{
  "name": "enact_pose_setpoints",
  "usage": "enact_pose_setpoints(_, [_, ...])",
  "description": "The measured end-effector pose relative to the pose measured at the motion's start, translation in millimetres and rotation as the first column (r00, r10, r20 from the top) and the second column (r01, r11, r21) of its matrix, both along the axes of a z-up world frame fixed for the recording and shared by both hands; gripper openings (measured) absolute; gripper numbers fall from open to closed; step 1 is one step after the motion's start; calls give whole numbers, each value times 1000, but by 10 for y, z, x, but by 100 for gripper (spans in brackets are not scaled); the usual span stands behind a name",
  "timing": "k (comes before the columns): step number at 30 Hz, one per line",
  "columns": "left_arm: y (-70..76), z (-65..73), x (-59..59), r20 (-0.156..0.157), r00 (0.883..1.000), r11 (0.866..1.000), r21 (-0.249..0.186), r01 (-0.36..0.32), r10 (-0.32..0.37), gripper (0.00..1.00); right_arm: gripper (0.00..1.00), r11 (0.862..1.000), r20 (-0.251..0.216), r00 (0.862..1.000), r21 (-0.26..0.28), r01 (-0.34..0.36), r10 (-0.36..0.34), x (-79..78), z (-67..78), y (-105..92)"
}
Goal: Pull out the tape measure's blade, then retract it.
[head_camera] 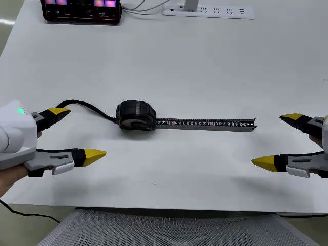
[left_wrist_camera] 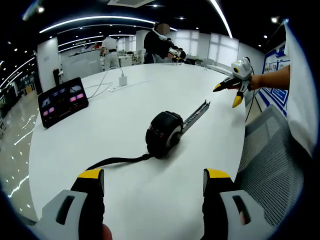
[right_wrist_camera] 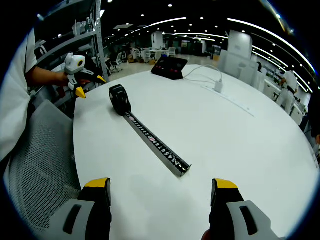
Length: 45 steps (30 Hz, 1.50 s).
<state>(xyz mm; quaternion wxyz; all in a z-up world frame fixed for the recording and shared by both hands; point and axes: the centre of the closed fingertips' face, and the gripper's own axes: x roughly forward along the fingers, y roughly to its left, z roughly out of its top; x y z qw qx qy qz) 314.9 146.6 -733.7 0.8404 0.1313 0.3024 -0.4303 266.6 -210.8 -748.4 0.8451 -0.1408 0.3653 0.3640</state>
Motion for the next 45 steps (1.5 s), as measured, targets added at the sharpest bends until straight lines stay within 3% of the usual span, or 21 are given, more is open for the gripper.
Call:
enact_pose_setpoints(11, [56, 7, -101, 21, 999, 999, -10, -34, 34, 86, 87, 1000, 1, 1000, 17, 25, -25, -163, 7, -24])
enact_pose_setpoints(24, [105, -39, -225, 8, 998, 998, -16, -56, 56, 91, 90, 999, -7, 999, 22, 44, -44, -283, -40, -21])
enact_pose_setpoints(45, [78, -26, -272, -7, 998, 998, -23, -59, 59, 91, 90, 999, -3, 999, 20, 33, -33, -285, -19, 0])
